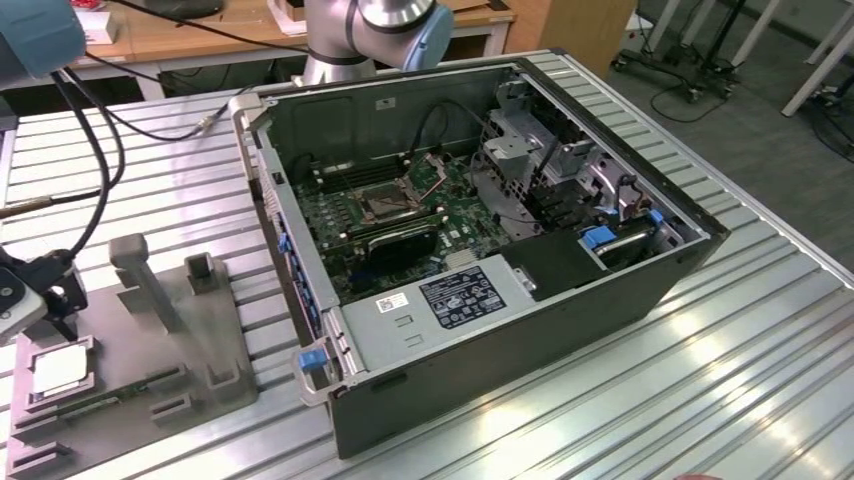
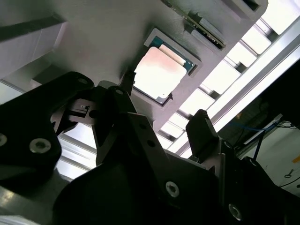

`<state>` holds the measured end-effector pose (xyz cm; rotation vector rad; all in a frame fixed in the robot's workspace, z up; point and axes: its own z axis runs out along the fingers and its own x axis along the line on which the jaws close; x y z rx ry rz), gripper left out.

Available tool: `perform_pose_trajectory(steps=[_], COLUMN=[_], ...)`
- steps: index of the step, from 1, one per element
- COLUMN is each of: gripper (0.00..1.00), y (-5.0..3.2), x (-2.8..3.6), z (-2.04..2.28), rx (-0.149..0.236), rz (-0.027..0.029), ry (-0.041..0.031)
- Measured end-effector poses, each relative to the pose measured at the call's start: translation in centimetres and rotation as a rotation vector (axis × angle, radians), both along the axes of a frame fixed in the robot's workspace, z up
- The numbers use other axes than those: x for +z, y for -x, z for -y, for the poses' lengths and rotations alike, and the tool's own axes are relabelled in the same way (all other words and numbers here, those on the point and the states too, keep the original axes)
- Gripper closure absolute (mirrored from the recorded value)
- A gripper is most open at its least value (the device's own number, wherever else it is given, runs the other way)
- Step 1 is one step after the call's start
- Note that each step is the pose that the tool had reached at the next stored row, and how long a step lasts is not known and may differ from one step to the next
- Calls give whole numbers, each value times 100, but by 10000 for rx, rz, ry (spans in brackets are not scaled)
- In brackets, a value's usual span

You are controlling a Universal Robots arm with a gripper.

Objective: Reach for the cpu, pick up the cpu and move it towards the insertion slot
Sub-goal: 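Pick up the cpu and move it towards the insertion slot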

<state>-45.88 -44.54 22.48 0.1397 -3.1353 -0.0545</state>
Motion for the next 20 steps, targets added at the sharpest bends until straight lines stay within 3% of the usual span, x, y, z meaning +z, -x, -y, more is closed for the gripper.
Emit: perform_pose_trajectory(steps=[10,20], gripper=[29,29], y=[-2,-2], x=[-156,-169], z=[7,7], rx=[-13,-13], rz=[1,0], ry=[-2,-2])
